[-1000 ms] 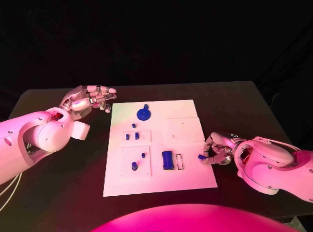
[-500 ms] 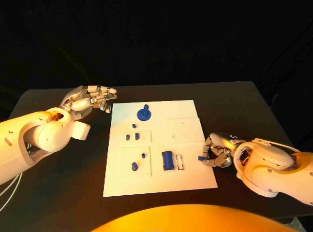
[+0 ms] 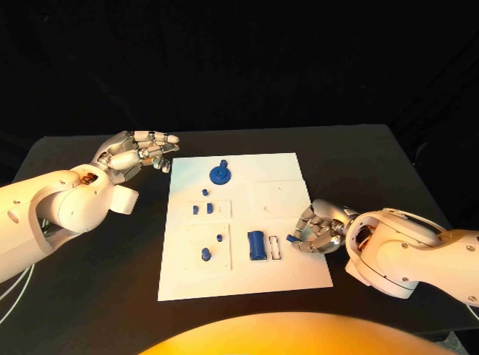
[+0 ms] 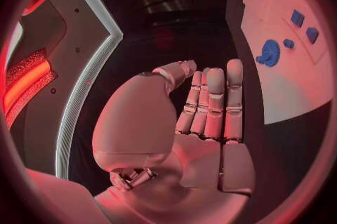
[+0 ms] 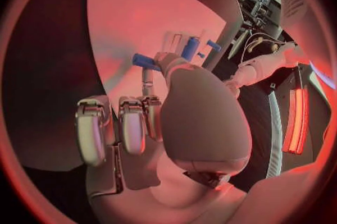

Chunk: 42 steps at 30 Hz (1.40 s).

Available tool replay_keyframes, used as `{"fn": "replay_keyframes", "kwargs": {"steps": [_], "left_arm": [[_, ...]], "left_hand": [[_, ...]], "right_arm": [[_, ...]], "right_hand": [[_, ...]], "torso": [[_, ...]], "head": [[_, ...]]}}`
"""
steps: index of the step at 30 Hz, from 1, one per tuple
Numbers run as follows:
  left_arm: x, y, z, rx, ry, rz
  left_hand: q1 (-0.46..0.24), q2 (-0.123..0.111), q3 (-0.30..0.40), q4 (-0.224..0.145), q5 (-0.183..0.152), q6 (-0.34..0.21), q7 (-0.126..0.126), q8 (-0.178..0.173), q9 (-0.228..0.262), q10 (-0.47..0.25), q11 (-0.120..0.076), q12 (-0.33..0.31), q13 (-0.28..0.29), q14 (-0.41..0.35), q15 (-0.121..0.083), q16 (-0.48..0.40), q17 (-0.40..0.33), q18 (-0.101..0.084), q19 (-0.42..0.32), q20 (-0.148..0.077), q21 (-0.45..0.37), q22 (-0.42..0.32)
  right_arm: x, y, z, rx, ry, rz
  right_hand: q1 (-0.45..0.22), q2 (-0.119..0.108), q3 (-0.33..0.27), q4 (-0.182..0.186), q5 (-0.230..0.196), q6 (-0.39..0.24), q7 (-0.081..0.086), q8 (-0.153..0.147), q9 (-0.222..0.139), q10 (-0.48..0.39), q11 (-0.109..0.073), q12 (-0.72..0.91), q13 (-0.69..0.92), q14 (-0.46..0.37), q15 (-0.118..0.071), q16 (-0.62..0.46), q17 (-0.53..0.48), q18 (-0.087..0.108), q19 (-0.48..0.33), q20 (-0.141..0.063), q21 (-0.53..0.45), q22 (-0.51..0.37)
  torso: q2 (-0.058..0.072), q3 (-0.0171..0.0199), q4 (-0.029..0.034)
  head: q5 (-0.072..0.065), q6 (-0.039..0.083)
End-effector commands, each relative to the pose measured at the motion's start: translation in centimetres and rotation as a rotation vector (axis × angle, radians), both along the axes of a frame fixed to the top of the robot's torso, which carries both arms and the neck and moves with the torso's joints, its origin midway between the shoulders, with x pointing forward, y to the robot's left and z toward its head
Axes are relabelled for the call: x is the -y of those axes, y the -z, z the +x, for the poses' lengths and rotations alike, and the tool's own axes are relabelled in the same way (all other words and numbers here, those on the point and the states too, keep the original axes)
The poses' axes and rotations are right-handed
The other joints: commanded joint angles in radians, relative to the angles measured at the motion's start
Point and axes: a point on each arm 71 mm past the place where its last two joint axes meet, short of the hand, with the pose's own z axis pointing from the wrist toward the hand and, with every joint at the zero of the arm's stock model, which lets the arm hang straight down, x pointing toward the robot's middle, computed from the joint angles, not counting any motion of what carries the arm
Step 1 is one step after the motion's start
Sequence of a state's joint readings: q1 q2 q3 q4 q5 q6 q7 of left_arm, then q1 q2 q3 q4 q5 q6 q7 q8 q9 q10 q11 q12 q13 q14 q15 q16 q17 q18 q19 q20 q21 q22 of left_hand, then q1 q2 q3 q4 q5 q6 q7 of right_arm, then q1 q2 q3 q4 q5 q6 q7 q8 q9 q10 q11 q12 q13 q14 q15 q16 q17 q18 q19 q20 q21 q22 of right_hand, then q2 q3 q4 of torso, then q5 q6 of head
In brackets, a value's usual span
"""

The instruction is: Assemble the parts on the task board

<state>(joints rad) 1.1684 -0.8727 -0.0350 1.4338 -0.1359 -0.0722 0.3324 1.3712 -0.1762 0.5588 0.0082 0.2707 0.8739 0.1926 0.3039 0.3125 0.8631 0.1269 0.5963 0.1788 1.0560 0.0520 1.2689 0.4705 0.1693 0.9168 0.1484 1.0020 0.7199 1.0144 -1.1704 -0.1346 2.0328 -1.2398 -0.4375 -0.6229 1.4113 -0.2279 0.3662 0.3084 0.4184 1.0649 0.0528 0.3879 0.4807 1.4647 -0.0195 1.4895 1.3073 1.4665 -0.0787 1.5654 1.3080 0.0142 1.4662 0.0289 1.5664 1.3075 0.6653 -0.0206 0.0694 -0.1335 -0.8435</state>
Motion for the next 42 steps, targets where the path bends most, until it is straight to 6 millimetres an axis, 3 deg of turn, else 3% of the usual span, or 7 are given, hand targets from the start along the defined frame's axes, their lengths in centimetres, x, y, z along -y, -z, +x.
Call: {"fn": "replay_keyframes", "kwargs": {"steps": [1,13,25,26,27,28,42], "left_arm": [[0.2,-0.1,-0.1,0.001,0.011,-0.013],[0.2,-0.1,-0.1,0.001,0.013,-0.013],[0.2,-0.1,-0.1,-0.001,0.015,-0.013],[0.2,-0.1,-0.1,-0.001,0.015,-0.013],[0.2,-0.1,-0.1,-0.002,0.016,-0.013],[0.2,-0.1,-0.1,-0.002,0.016,-0.013],[0.1,-0.1,-0.1,-0.003,0.015,-0.012]], "left_hand": [[0.002,0.010,0.005,-0.004,0.006,-0.008,-0.001,0.004,0.002,-0.005,0.001,0.003,-0.001,0.000,0.001,-0.002,0.002,0.016,0.008,0.000,-0.004,-0.001],[0.002,0.010,0.005,-0.004,0.006,-0.008,-0.001,0.004,0.002,-0.005,0.001,0.003,-0.001,0.000,0.001,-0.002,0.002,0.016,0.008,0.000,-0.004,-0.001],[0.001,0.011,0.006,-0.003,0.005,-0.008,0.000,0.006,0.002,-0.006,0.001,0.005,-0.001,0.000,0.001,-0.001,0.001,0.016,0.008,0.000,-0.003,-0.001],[0.001,0.011,0.006,-0.003,0.005,-0.008,0.000,0.006,0.002,-0.006,0.001,0.005,-0.001,0.000,0.001,-0.001,0.001,0.016,0.008,0.000,-0.003,-0.001],[0.001,0.011,0.006,-0.003,0.005,-0.008,0.000,0.006,0.002,-0.006,0.001,0.005,-0.001,0.000,0.001,-0.001,0.001,0.016,0.008,0.000,-0.003,-0.001],[0.001,0.011,0.006,-0.003,0.005,-0.008,0.000,0.006,0.002,-0.006,0.001,0.005,-0.001,0.000,0.001,-0.001,0.001,0.016,0.008,0.000,-0.003,-0.001],[-0.001,0.011,0.005,-0.002,0.005,-0.008,0.000,0.006,0.002,-0.006,0.001,0.005,-0.001,-0.001,0.001,-0.002,0.000,0.016,0.008,0.000,-0.003,-0.001]], "right_arm": [[-0.6,0.5,0.0,-0.066,0.050,0.085],[-2.7,2.0,0.3,-0.141,0.034,0.103],[-3.2,2.2,0.4,-0.143,0.035,0.100],[-3.2,2.2,0.4,-0.144,0.034,0.099],[-3.2,2.2,0.4,-0.144,0.032,0.098],[-3.3,2.2,0.4,-0.144,0.031,0.097],[-3.5,2.2,0.4,-0.134,0.008,0.089]], "right_hand": [[-0.010,0.001,0.068,-0.057,0.004,-0.005,-0.003,0.014,0.026,0.075,-0.006,-0.005,0.221,0.104,-0.008,0.005,0.263,-0.014,0.105,-0.009,0.004,0.263],[-0.125,0.003,0.078,-0.021,-0.038,-0.017,-0.001,0.022,0.039,0.076,-0.003,-0.004,0.222,0.104,-0.006,0.005,0.263,-0.014,0.105,-0.007,0.004,0.263],[-0.228,0.013,0.068,-0.019,-0.092,-0.014,0.000,0.023,0.041,0.078,-0.002,0.000,0.225,0.104,-0.005,0.005,0.263,-0.014,0.105,-0.006,0.004,0.263],[-0.236,0.012,0.065,-0.020,-0.075,-0.013,0.000,0.023,0.042,0.078,-0.002,0.000,0.225,0.104,-0.005,0.005,0.263,-0.014,0.105,-0.006,0.004,0.263],[-0.253,0.007,0.051,-0.023,-0.005,-0.011,0.000,0.026,0.045,0.079,-0.003,0.000,0.226,0.104,-0.005,0.005,0.263,-0.014,0.105,-0.006,0.004,0.263],[-0.255,0.007,0.048,-0.023,0.000,-0.011,0.000,0.027,0.045,0.078,-0.003,-0.001,0.225,0.104,-0.006,0.005,0.263,-0.014,0.105,-0.007,0.004,0.263],[-0.291,0.005,0.009,-0.019,-0.040,-0.012,0.000,0.028,0.048,0.078,-0.002,-0.001,0.225,0.104,-0.005,0.005,0.263,-0.014,0.105,-0.006,0.004,0.263]], "torso": [[0.000,-0.0005,-0.0003],[0.001,0.0006,-0.0010],[0.000,0.0009,-0.0014],[0.000,0.0009,-0.0012],[0.000,0.0008,-0.0012],[0.000,0.0008,-0.0012],[0.000,0.0005,-0.0010]], "head": [[0.002,-0.002],[0.004,-0.006],[0.007,-0.007],[0.007,-0.007],[0.007,-0.007],[0.007,-0.007],[0.008,-0.010]]}}
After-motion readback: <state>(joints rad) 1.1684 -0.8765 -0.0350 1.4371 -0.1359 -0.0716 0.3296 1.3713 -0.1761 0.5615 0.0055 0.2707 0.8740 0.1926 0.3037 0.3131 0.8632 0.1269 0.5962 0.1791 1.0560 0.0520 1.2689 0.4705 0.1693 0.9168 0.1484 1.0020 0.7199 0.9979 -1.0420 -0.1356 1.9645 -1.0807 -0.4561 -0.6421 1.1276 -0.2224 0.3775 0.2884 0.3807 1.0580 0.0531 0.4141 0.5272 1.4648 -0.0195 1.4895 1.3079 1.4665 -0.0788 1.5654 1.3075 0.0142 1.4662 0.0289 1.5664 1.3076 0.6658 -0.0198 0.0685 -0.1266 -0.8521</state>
